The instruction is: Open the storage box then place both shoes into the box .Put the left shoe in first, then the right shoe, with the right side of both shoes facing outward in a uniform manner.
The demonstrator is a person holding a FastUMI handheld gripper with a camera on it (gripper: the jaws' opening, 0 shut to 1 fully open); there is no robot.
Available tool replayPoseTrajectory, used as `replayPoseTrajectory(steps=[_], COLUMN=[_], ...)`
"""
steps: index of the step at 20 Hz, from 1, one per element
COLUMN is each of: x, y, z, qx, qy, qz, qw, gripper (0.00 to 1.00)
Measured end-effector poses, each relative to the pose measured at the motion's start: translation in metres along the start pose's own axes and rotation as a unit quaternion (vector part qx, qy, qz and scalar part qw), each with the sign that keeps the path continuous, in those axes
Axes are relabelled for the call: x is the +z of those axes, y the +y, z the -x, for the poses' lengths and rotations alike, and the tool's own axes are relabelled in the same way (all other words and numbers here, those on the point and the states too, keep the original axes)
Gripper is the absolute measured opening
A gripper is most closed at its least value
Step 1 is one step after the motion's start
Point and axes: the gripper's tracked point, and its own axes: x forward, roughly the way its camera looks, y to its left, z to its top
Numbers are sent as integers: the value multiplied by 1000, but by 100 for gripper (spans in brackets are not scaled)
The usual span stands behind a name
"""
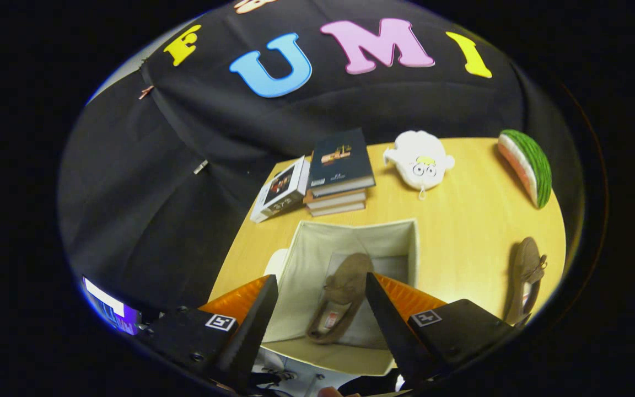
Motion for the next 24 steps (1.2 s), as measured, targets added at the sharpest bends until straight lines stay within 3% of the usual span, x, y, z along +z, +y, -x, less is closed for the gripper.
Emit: replayPoseTrajectory(steps=[5,9,12,17,20,24], x=[33,32,4,-70,-105,-125], y=[-82,-164,-232,-332,-369,-406], z=[55,86,101,102,88,62], qx=[-41,-86,-131,-194,-206,-227], qy=[-52,-65,-44,27,68,91], qz=[42,89,122,99,82,105], qw=[997,990,983,976,973,964], gripper=[99,99,99,98,97,92])
